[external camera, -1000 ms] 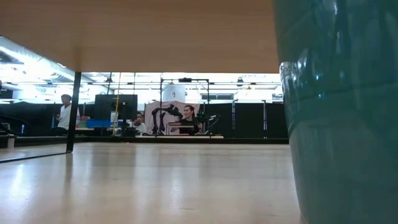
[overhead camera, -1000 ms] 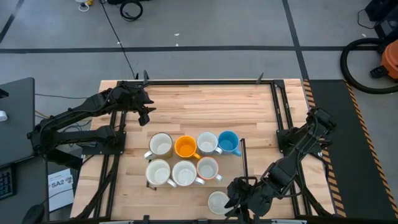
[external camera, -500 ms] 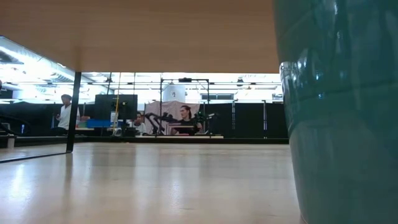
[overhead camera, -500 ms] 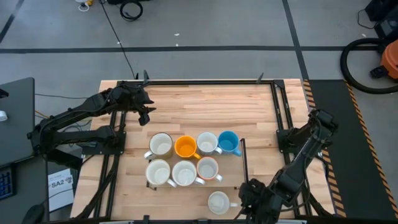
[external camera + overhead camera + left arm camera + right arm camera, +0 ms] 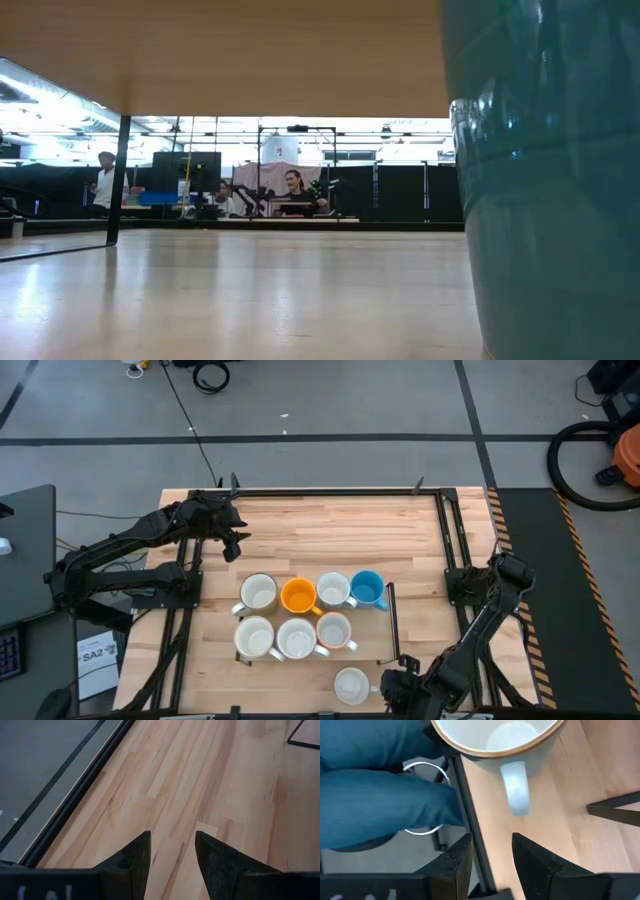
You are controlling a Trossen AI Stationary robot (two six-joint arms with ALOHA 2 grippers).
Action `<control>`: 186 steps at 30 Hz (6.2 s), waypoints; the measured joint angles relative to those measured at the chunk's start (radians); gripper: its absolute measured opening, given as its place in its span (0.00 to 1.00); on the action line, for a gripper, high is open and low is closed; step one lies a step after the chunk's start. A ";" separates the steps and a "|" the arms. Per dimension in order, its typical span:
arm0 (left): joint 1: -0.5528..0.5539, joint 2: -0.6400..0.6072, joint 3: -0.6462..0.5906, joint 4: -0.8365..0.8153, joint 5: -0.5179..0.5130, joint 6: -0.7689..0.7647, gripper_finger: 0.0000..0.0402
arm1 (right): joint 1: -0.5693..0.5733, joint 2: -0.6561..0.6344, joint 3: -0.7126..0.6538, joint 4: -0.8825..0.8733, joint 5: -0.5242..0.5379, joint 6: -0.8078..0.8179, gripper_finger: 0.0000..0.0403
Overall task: Place coffee mugs
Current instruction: Put the light blue mug on the shelf
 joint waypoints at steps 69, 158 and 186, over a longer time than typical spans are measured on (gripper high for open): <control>0.000 0.000 0.000 -0.014 0.000 -0.073 0.40 | -0.039 0.025 0.191 -0.187 0.110 -0.317 0.29; 0.000 0.000 0.000 -0.016 0.000 -0.076 0.40 | -0.090 0.077 0.281 0.030 0.079 -0.445 0.46; 0.000 0.000 0.000 -0.016 0.000 -0.077 0.40 | -0.095 0.075 0.076 0.174 0.072 -0.664 0.43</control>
